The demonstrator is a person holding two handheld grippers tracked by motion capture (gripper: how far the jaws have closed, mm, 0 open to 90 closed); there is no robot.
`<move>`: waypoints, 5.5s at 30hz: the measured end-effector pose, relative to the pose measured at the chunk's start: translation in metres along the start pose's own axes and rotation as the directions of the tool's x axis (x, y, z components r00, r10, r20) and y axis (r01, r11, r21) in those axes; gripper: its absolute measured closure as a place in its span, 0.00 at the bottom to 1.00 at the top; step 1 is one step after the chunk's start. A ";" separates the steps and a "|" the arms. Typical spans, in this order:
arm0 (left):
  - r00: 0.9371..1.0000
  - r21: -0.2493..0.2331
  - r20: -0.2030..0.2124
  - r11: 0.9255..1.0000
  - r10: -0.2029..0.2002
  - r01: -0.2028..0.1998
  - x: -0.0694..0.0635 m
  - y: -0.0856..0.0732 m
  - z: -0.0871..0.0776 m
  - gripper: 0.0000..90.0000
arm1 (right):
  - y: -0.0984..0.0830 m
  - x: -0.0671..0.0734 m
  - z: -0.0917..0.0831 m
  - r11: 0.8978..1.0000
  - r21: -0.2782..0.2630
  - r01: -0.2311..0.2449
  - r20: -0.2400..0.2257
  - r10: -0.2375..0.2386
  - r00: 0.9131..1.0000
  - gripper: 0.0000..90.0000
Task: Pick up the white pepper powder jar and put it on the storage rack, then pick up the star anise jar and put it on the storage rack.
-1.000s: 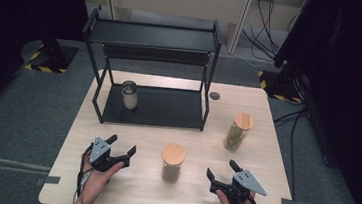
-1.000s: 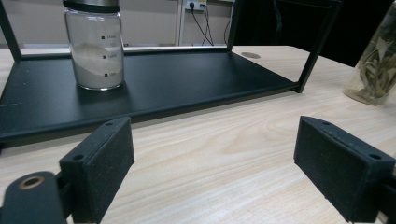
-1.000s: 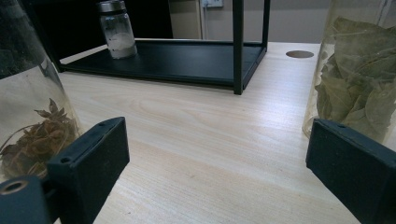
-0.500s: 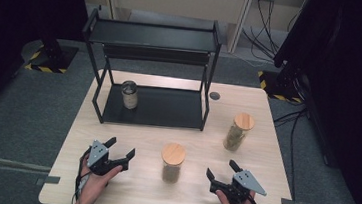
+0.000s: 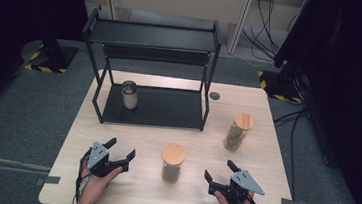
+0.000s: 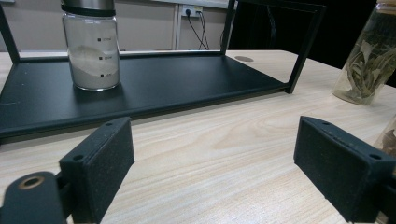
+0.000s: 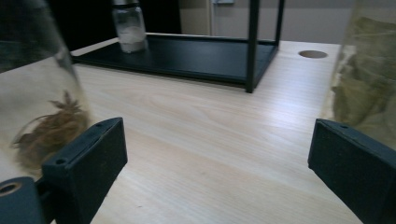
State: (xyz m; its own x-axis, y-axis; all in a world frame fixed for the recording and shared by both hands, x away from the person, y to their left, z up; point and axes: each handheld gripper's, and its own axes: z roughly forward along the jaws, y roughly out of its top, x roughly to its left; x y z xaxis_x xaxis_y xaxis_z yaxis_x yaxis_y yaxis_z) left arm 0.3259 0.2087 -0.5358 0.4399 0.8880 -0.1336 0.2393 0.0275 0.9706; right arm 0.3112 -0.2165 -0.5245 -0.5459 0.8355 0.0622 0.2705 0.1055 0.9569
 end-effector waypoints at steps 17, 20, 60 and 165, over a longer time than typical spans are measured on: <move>1.000 0.004 0.000 1.000 0.002 -0.002 0.000 0.000 0.000 0.13 | 0.013 0.057 0.012 0.995 -0.015 0.101 -0.290 -0.101 0.952 0.04; 1.000 0.002 -0.002 1.000 -0.003 0.003 0.000 0.000 0.000 0.13 | 0.018 0.061 0.018 0.995 -0.020 0.102 -0.302 -0.103 0.948 0.05; 1.000 -0.001 0.011 1.000 0.022 -0.022 -0.005 -0.001 0.000 0.13 | 0.055 0.092 0.066 0.996 -0.045 0.078 -0.244 -0.087 0.966 0.28; 0.999 -0.003 0.033 0.999 0.033 -0.033 -0.006 -0.001 -0.001 0.13 | 0.156 0.060 0.222 0.998 -0.065 0.003 -0.089 -0.009 0.996 0.28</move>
State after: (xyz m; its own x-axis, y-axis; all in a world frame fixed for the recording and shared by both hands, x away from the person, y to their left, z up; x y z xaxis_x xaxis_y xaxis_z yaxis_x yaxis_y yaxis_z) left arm 0.3223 0.2037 -0.5356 0.4758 0.8729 -0.1078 0.2218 -0.0004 0.9751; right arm 0.4970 -0.0303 -0.4348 -0.6167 0.7833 0.0783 0.2164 0.0731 0.9736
